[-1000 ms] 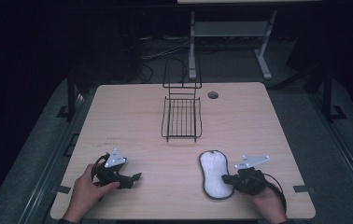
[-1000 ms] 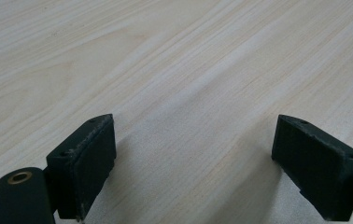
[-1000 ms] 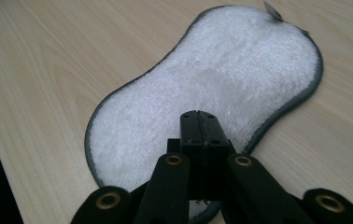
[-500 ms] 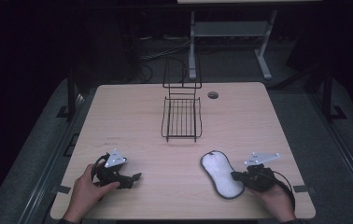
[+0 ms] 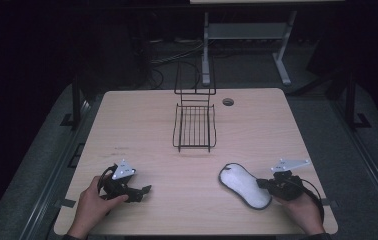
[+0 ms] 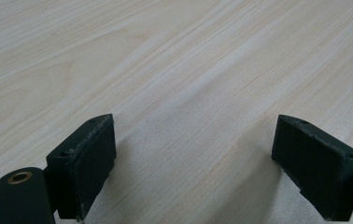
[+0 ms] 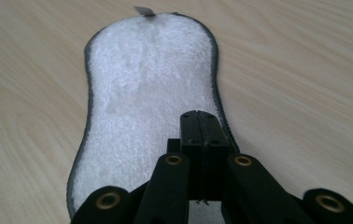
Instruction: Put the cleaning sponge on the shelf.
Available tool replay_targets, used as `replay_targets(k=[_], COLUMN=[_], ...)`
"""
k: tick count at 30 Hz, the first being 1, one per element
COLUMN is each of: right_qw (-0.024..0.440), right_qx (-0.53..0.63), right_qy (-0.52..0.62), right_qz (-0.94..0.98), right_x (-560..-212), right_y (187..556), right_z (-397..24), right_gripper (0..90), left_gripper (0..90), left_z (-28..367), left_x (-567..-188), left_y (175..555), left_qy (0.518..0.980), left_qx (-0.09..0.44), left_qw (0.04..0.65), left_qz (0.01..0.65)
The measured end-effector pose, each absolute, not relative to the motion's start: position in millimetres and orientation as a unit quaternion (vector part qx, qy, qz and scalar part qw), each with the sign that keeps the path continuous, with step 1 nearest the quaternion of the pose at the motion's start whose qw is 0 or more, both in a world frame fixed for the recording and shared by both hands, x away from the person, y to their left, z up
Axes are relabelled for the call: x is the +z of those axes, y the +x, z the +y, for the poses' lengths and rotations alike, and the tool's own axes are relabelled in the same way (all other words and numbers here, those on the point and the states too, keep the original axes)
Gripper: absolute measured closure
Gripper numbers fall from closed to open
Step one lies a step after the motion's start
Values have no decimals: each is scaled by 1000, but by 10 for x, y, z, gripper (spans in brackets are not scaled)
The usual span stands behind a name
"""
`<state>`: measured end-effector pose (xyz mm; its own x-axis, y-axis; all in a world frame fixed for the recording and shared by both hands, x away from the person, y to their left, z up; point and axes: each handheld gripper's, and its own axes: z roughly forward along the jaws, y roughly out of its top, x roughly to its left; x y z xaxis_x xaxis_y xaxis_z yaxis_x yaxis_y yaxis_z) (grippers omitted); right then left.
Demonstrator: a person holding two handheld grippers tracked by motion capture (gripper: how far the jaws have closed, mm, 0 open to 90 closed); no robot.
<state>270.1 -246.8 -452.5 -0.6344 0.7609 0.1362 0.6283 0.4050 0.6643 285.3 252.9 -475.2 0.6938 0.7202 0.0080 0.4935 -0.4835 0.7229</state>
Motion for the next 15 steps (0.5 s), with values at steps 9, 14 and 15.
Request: replay_targets(k=[9, 14, 15], right_qw=[88, 78, 76], right_qx=[357, 371, 376], right_qy=[422, 423, 423], right_qz=[828, 823, 821], right_x=[-4532, -4489, -4483], right_y=[2762, 2767, 2773], right_z=[-2548, -2596, -2608], right_gripper=[872, 723, 679], left_gripper=[129, 129, 129], left_z=[2529, 2529, 2529], left_x=[-4752, -4752, -4752], left_y=[2853, 2853, 2853], left_qy=[847, 847, 847], left_qx=[157, 157, 157], left_qw=[360, 360, 360], left_qz=[358, 358, 358])
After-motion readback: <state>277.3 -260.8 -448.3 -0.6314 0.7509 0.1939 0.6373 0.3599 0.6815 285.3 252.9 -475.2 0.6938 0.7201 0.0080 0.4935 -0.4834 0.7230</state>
